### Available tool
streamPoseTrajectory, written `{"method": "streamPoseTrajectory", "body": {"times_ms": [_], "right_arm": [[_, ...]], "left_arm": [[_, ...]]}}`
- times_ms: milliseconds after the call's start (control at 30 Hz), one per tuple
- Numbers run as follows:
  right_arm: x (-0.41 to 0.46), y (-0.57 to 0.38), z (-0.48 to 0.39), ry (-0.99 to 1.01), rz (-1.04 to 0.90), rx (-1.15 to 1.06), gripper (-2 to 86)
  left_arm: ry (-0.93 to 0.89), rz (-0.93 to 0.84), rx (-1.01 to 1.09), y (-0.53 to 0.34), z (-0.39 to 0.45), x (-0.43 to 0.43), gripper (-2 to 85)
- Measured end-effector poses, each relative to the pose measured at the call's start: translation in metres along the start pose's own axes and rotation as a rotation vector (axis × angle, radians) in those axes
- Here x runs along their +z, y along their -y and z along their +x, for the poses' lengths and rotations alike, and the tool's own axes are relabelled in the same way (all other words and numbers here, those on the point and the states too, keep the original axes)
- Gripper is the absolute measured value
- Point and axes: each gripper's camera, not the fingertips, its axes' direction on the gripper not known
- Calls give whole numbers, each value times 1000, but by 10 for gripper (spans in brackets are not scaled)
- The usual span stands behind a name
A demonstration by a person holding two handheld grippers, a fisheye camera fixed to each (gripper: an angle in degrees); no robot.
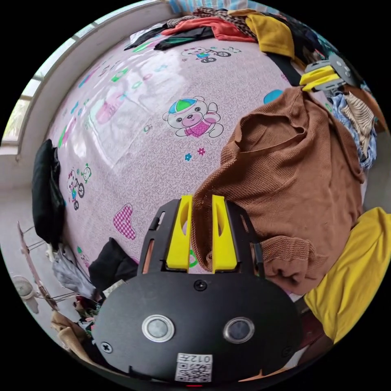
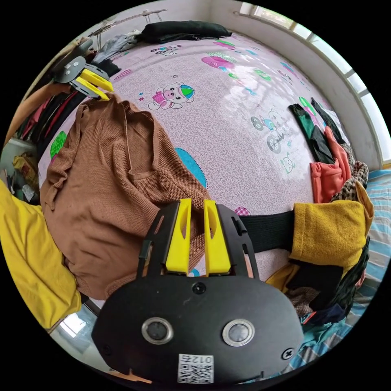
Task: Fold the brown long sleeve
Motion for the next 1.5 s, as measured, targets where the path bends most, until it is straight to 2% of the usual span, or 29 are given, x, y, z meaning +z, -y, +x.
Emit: {"method": "streamPoseTrajectory", "body": {"times_ms": [200,300,600,667,767,933,1133,1233,1300,1367,1433,1500], "right_arm": [[-10,15,-21,-21,-18,-105,33],[-12,23,-32,44,-44,-173,40],[-8,57,-88,-8,-179,-408,75],[-3,61,-97,-32,-225,-413,63],[-22,62,-104,-9,-196,-353,39],[-108,35,-95,31,-59,-146,23],[-295,-34,-89,-4,302,104,16],[-408,-75,-113,-101,526,142,15],[-490,-112,-146,-222,722,157,14],[-523,-123,-171,-318,751,149,12],[-548,-128,-192,-399,722,140,10],[-592,-152,-222,-416,859,123,11]], "left_arm": [[-3,-68,101,9,22,9,46],[-36,-69,98,3,26,8,42],[-83,-82,61,-9,32,1,29],[-87,-99,52,-11,34,-2,24],[-61,-164,44,-18,38,-8,12],[-53,-87,2,-60,35,-65,3],[-37,198,-90,-140,14,-227,1],[88,378,-126,-191,20,-335,1],[213,585,-178,-240,37,-417,0],[292,646,-200,-264,52,-453,0],[387,572,-193,-275,67,-479,0],[500,663,-190,-307,96,-519,-1]]}}
